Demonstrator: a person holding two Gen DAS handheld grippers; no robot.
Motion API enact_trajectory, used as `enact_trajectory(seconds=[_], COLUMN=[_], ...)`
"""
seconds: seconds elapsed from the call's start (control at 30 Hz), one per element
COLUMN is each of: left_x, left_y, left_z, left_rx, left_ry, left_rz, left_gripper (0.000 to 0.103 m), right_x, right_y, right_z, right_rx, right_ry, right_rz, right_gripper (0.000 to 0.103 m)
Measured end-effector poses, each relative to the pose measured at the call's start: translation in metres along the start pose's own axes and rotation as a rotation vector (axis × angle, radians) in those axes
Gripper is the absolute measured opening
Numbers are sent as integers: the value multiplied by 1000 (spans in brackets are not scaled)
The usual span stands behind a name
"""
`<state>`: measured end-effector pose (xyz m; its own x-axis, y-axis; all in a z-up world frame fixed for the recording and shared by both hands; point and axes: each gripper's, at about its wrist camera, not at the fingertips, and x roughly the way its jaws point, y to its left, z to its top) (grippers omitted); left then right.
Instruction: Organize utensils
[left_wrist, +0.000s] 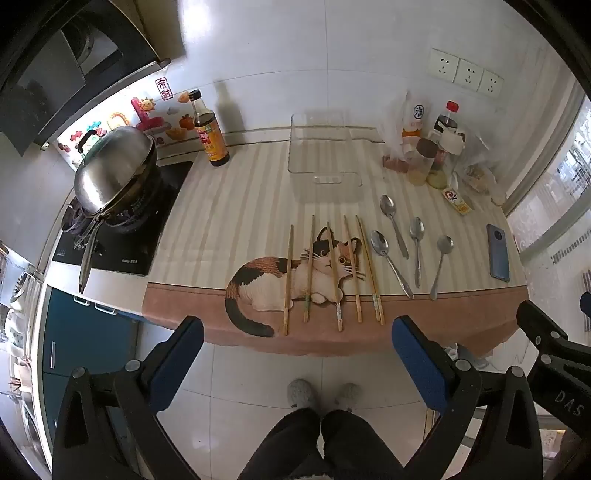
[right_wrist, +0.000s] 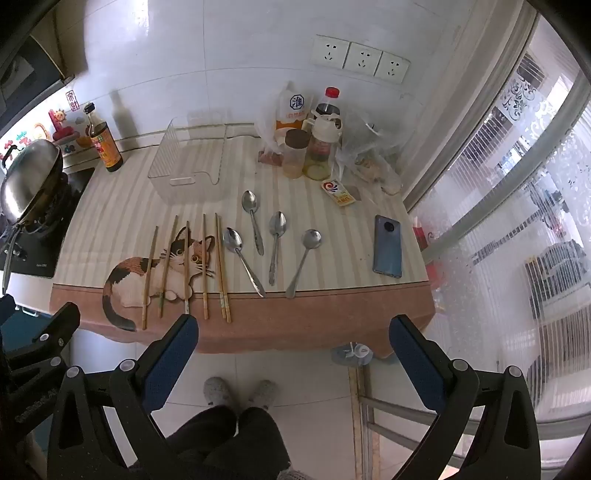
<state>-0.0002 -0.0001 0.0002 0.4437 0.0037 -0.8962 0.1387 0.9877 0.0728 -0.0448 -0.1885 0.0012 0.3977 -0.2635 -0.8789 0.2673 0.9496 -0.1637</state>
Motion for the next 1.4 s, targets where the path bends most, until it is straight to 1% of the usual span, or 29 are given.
enact_trajectory(seconds=[0.67, 0.87, 0.9, 1.4], left_x=[-12, -17, -17, -29], left_y=[5, 8, 8, 1], left_z=[-6, -6, -6, -6], left_rx=[-23, -37, -37, -28], left_ry=[-22, -37, -38, -57], left_rz=[-3, -8, -9, -20], left_gripper=[103, 103, 103, 103], right_x=[-6, -13, -18, -23], right_y=[-3, -4, -1, -6], right_z=[-7, -3, -5, -6], right_rx=[0, -10, -17, -14], right_ry=[-14, -20, -25, -38], right_rz=[-1, -4, -4, -5], right_gripper=[103, 103, 103, 103])
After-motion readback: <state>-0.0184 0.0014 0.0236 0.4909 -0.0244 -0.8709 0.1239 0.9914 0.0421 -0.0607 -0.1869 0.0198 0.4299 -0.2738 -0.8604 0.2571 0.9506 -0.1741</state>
